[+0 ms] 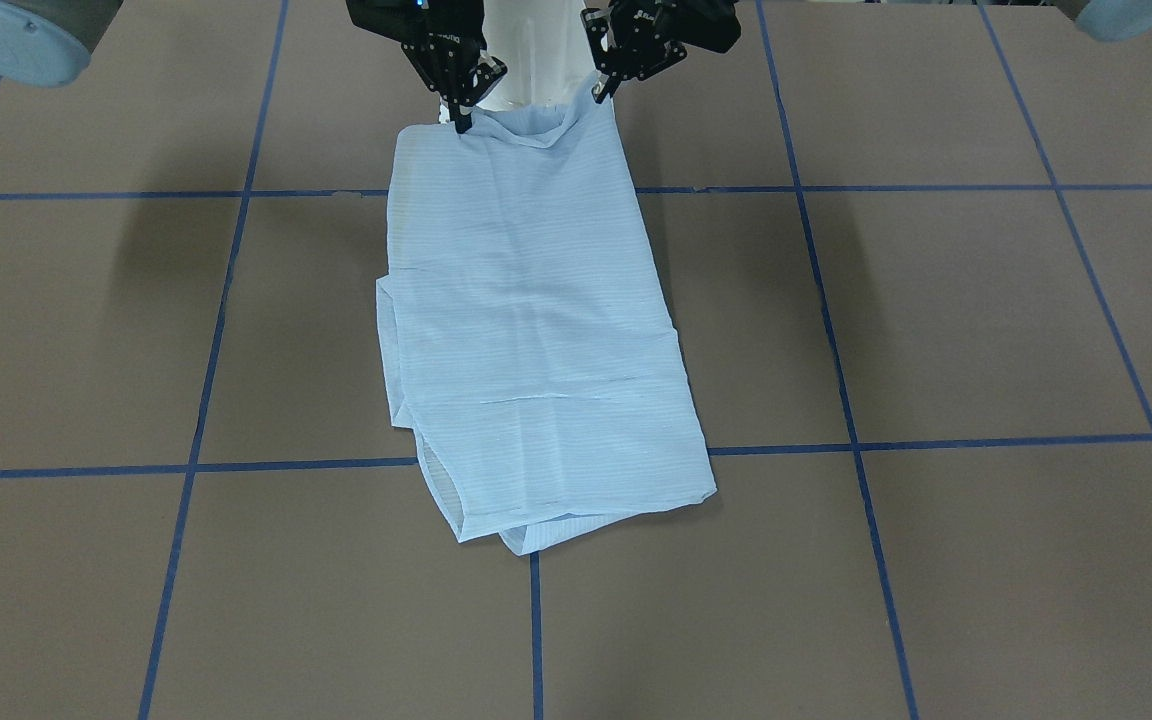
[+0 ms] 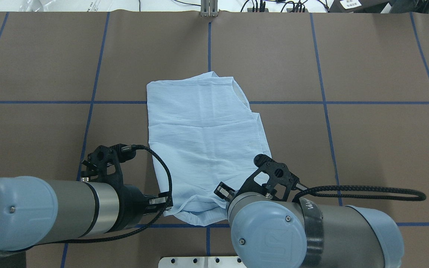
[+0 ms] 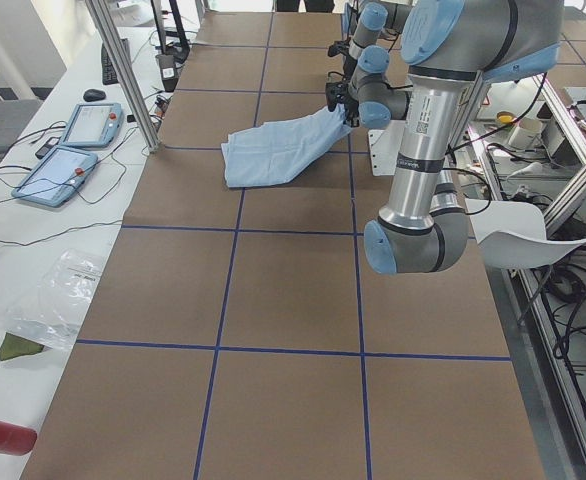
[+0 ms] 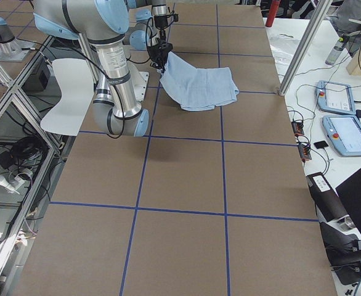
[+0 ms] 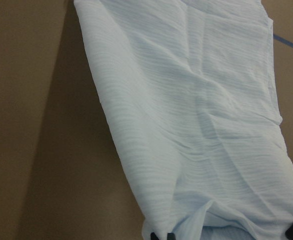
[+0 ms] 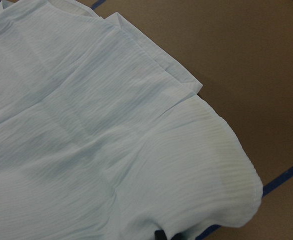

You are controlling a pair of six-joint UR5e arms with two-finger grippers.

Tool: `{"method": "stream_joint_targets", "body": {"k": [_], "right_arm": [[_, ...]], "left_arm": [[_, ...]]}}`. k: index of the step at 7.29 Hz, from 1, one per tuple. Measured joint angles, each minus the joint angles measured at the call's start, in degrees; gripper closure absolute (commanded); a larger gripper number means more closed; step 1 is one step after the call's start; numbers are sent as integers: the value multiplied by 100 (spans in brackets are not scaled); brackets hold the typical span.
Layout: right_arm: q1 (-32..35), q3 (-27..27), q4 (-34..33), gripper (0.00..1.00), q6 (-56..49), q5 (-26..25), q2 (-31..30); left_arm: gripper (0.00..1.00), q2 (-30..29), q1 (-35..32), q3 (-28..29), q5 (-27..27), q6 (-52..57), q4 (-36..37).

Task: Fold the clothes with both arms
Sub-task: 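Grasp the near edge of the shirt with both grippers, then lift the near edge with both grippers and fold it toward the far edge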

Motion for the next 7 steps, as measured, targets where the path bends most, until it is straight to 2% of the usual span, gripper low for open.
{"method": "stream_joint_targets", "body": {"k": [2, 3, 7], "right_arm": [[345, -314, 99, 100, -505, -45, 149], [629, -662, 337, 100, -762, -49, 272], [1595, -2335, 1463, 100, -1849, -54, 866]], "left_arm": [[100, -190, -350, 189, -39, 368, 285], [100, -247, -687, 434, -48, 679, 317], [100, -843, -1969, 2047, -14, 1725, 250]]}}
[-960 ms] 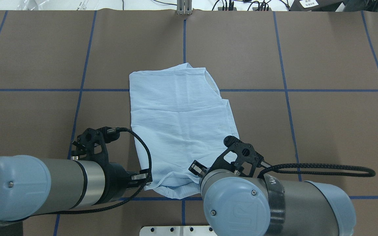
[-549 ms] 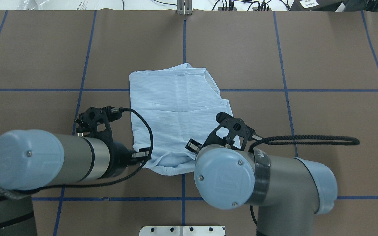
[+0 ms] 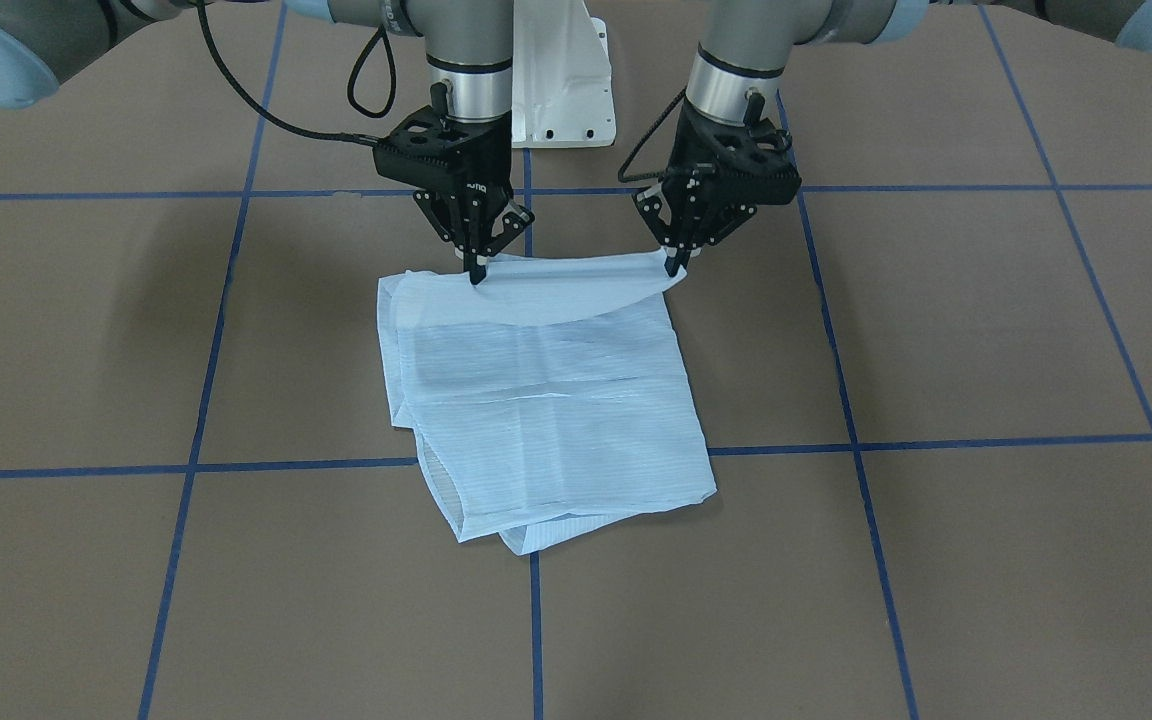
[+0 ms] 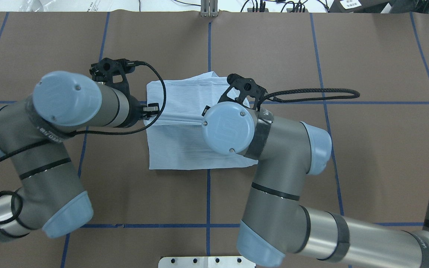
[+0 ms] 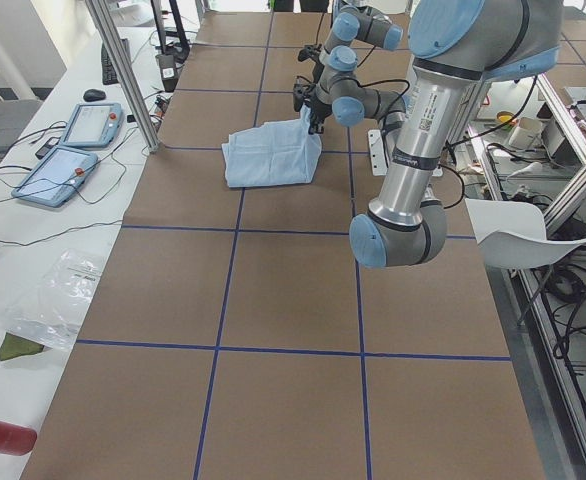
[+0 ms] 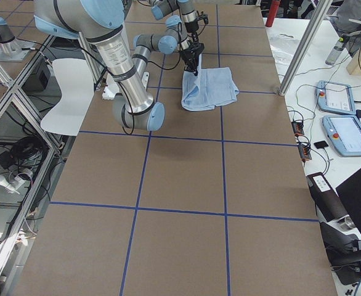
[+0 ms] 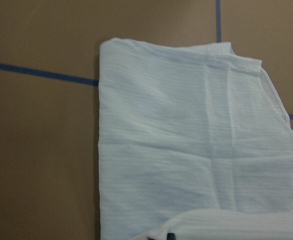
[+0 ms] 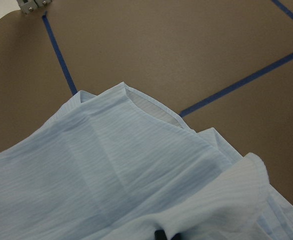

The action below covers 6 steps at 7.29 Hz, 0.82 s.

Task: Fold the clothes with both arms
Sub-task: 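Lift the near edge with both grippers and fold it toward the far edge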

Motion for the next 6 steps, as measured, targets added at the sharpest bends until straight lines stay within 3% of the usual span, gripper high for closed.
{"method": "stream_joint_targets", "body": {"k": [3, 6], "right_arm": [[416, -1618, 1101, 100, -469, 0, 709], [671, -2592, 1642, 100, -759, 0, 1110]], "left_arm": [[100, -409, -409, 1143, 42, 323, -527], [100, -637, -498, 1879, 214, 366, -905]]}}
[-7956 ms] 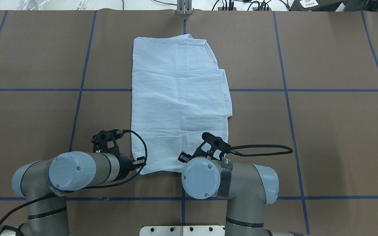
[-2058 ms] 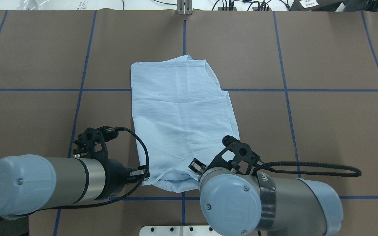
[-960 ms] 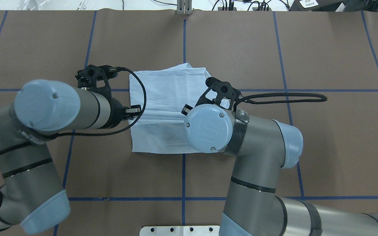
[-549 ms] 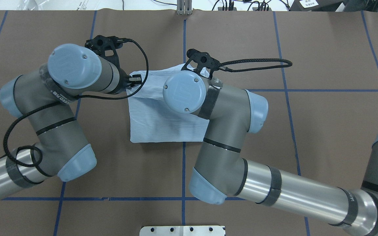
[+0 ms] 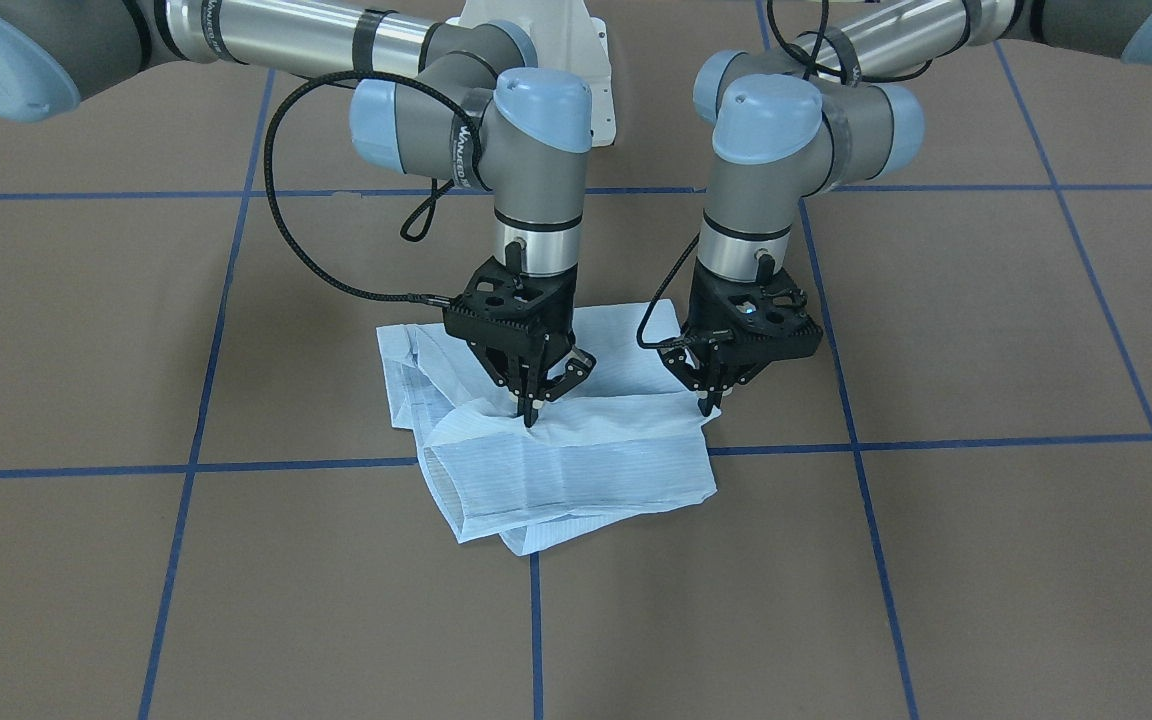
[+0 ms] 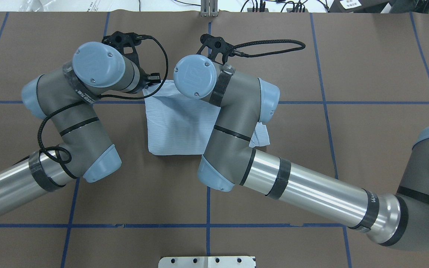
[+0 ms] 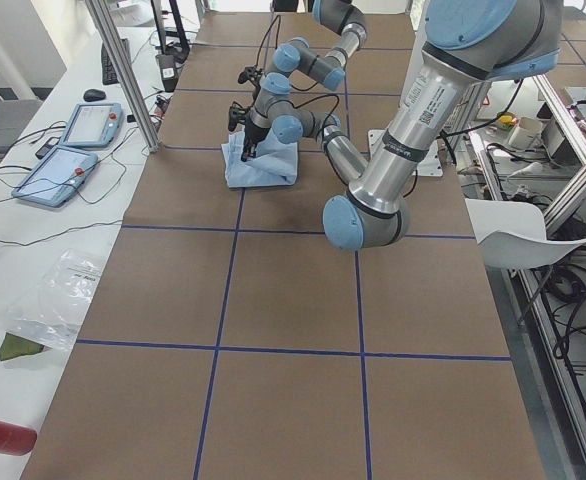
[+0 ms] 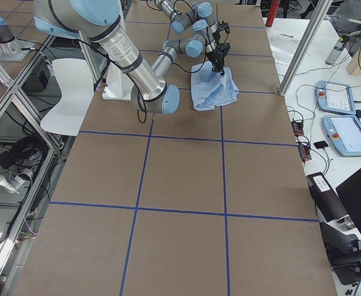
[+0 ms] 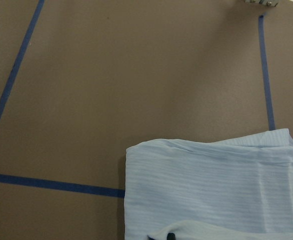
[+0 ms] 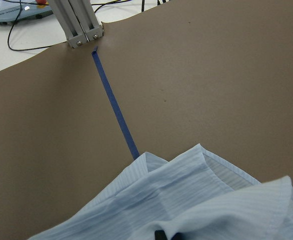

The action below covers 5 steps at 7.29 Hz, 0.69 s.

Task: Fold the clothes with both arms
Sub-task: 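Lift the near edge with both grippers and fold it toward the far edge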

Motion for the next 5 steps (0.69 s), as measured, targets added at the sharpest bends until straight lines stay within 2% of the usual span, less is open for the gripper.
{"method": "stream_joint_targets", "body": {"k": [2, 3, 4, 5], "right_arm": [[90, -548, 330, 100, -113, 0, 188], [111, -727, 442, 72, -178, 1, 244], [121, -914, 546, 13, -216, 2, 318], [127, -1064, 629, 0, -233, 8, 393]], "left_arm": [[100, -114, -38, 616, 101, 148, -503], [90, -137, -70, 935, 133, 228, -810], [6, -167, -92, 1183, 144, 264, -1029], [0, -190, -101, 1310, 144, 281, -1126]]}}
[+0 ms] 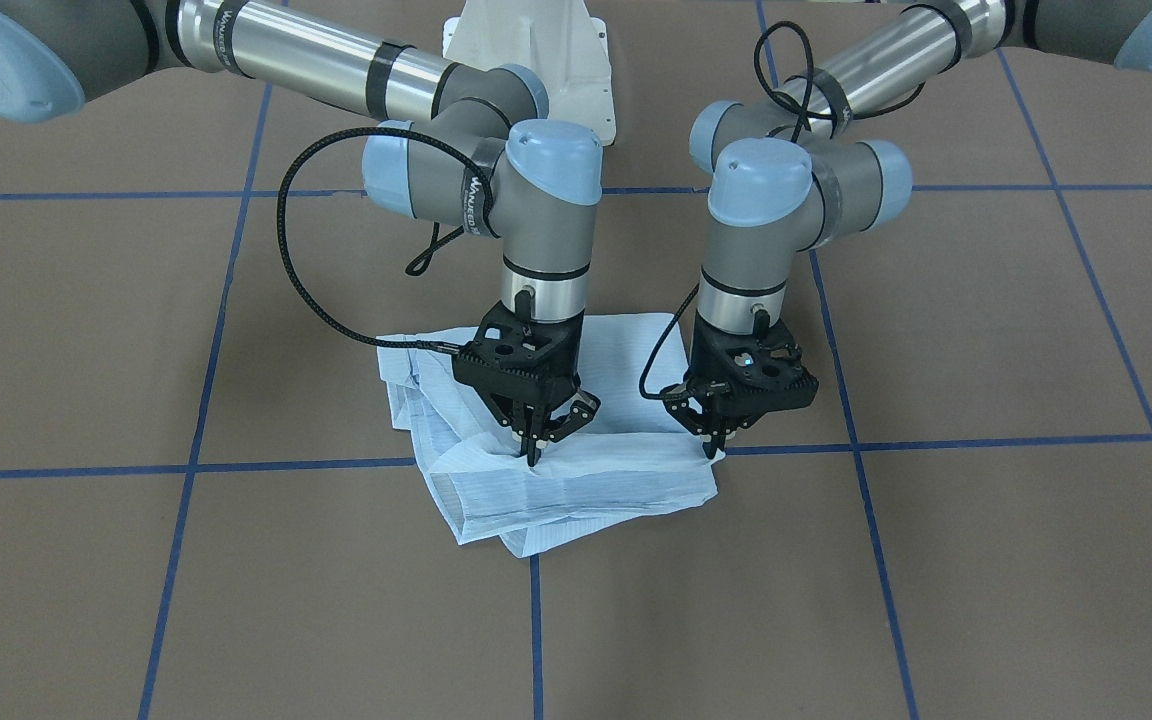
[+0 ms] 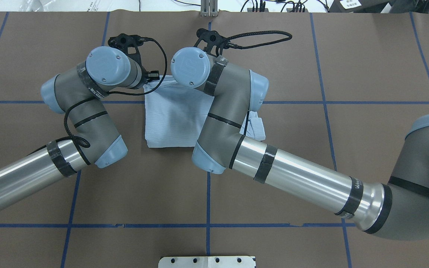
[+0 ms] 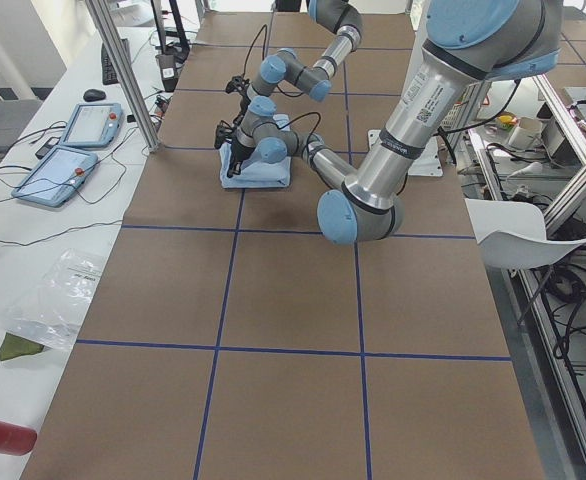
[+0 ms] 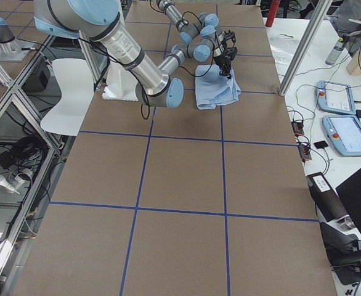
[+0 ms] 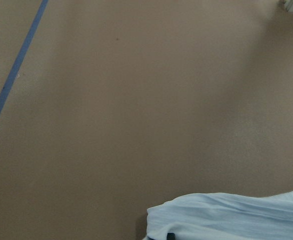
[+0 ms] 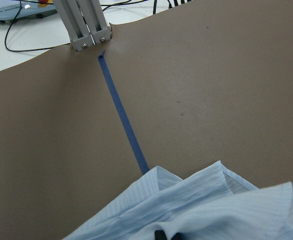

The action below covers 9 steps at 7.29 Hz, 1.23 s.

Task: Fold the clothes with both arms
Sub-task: 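Lift the near edge with both grippers and fold it toward the far edge, then release the shirt and raise both grippers away from it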

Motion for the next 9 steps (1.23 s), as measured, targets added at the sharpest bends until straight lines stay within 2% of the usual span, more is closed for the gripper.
{"method": "stream_joint_targets", "body": {"k": [2, 3, 4, 6, 7, 9], "right_arm": [[66, -121, 59, 0, -20, 150, 177], [154, -123, 55, 0, -75, 396, 249], [248, -96, 32, 0, -199, 694, 283], [596, 227, -237, 0, -798, 1568, 178], [886, 717, -599, 0, -1389, 2079, -96], [1764, 2138, -1337, 0, -3134, 3230, -1244]], "left_arm": [[0, -7, -30, -61, -84, 236, -68], [0, 53, -103, -287, -291, 512, -62], [0, 276, -199, -715, -641, 801, -29], [0, 1027, -368, -1955, -1188, 1433, 315], [0, 1370, -423, -2644, -1281, 1774, 802], [0, 2002, -637, -3920, -1392, 2595, 1872]]}}
